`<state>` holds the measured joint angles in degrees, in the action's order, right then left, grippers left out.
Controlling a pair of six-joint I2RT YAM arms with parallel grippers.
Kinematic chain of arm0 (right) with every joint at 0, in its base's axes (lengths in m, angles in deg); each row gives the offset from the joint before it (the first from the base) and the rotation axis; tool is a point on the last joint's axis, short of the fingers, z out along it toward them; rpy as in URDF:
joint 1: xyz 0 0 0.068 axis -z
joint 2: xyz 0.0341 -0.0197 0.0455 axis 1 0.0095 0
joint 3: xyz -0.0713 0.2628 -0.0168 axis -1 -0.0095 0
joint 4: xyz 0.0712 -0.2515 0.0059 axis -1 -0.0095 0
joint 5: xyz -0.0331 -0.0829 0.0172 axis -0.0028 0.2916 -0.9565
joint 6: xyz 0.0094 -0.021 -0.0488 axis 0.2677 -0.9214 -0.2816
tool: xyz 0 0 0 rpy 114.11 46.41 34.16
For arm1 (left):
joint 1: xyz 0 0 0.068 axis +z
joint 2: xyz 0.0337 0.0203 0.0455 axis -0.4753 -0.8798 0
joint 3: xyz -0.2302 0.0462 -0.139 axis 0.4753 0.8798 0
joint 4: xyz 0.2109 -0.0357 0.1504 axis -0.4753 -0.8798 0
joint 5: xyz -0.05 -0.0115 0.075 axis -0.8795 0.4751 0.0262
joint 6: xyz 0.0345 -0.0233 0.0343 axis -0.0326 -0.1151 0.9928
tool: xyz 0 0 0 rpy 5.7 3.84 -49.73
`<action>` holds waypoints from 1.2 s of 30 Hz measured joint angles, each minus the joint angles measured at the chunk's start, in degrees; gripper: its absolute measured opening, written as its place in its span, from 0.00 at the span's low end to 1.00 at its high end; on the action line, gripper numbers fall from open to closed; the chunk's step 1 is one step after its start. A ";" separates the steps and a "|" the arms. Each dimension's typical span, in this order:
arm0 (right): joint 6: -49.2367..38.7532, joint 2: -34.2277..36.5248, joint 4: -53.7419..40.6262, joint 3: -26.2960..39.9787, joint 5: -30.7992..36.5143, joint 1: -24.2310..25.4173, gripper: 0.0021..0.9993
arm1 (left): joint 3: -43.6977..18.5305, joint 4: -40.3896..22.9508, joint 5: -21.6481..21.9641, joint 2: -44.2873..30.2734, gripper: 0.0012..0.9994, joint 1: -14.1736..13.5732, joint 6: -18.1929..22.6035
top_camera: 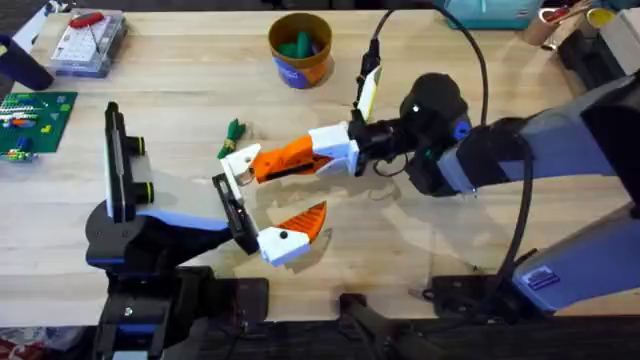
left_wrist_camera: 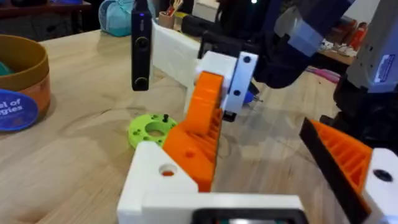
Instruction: Pick up the gripper from the table and insert it into the empty holder that is missing its gripper. Then pick up a screw, insert it into the mounting hole, and use the screwdriver to tighten it. Finally, clean up the table by picking up the vegetable and placing it into the bucket.
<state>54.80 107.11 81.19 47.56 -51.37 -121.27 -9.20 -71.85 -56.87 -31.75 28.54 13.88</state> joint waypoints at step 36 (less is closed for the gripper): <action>-9.12 -0.11 -18.38 7.90 -0.87 -3.02 0.01 | 0.07 -0.72 -4.90 -0.02 0.99 0.96 -1.74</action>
<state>45.68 107.00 62.80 55.46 -52.24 -124.29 -9.14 -72.57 -61.77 -31.77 29.50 12.14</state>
